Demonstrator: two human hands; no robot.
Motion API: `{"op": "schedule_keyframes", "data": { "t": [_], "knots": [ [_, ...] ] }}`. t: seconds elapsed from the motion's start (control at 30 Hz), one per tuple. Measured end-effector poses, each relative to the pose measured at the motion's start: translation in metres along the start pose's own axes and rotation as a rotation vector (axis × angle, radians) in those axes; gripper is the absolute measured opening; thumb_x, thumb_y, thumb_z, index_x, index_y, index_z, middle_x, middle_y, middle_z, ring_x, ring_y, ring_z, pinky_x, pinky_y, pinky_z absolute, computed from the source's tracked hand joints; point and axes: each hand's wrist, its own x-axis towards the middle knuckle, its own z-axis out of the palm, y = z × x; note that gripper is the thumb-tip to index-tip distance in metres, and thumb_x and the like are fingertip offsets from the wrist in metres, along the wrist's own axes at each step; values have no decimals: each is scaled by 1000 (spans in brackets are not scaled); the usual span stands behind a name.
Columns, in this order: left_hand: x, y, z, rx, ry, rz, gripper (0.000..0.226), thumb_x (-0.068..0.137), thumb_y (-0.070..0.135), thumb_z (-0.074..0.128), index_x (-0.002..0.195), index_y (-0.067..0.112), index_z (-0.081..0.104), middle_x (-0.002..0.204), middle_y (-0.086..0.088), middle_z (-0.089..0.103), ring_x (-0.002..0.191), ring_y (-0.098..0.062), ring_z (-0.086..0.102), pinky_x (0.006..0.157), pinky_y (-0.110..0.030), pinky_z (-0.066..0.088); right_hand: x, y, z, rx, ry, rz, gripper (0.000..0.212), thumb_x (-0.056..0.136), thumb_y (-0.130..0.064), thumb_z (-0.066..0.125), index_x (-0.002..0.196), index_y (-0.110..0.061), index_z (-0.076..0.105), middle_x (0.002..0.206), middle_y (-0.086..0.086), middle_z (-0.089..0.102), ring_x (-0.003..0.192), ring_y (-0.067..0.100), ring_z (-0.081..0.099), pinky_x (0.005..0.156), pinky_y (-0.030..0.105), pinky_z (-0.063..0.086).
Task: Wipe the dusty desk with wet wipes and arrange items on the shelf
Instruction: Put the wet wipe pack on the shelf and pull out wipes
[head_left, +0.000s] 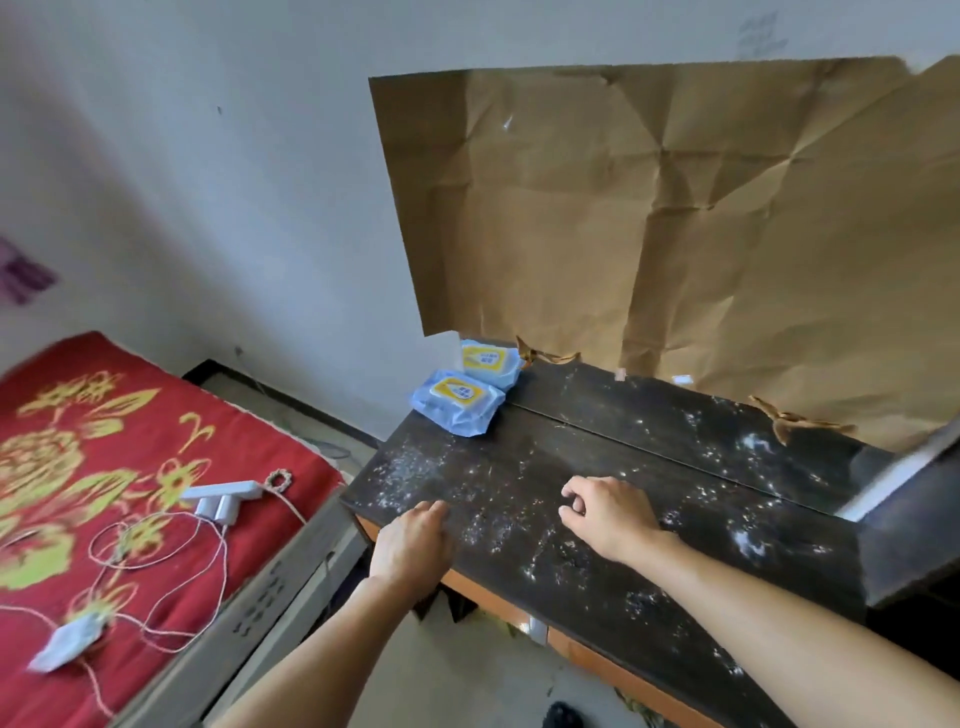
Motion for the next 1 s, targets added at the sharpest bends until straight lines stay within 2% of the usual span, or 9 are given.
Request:
{"op": "schedule_keyframes", "data": {
  "t": [0.33, 0.57, 0.73, 0.83, 1.0],
  "knots": [
    [119, -96, -3, 16, -81, -104, 17, 85, 28, 45, 97, 19, 55, 99, 1, 61, 94, -24, 61, 75, -36, 49, 176, -44, 54, 81, -180, 102, 34, 88, -41, 52, 119, -27, 58, 110, -5, 66, 98, 19, 62, 79, 29, 48],
    [211, -131, 8, -67, -151, -135, 18, 90, 27, 45, 96, 12, 54, 100, -8, 57, 95, -29, 59, 75, -38, 46, 231, -54, 85, 109, -244, 287, 42, 90, -42, 50, 128, -23, 48, 126, -2, 58, 113, 22, 56, 87, 34, 45],
    [287, -157, 28, -140, -230, -121, 35, 96, 34, 44, 125, 14, 47, 121, -9, 48, 113, -29, 50, 90, -41, 42, 266, -62, 104, 274, -176, 550, 51, 91, -42, 53, 133, -16, 40, 132, 6, 53, 118, 28, 52, 90, 37, 44],
    [328, -167, 42, -188, -270, -72, 38, 97, 36, 42, 127, 14, 43, 122, -12, 46, 114, -32, 47, 89, -42, 41, 289, -71, 113, 389, -123, 732, 61, 89, -45, 53, 139, -16, 34, 135, 10, 51, 121, 31, 50, 94, 37, 42],
    [375, -175, 72, -322, -417, -34, 51, 98, 36, 38, 142, 11, 29, 134, -18, 46, 123, -35, 42, 99, -41, 34, 325, -82, 136, 646, -54, 988, 56, 81, -52, 62, 115, -9, 52, 113, 12, 60, 101, 30, 59, 79, 37, 49]
  ]
}}
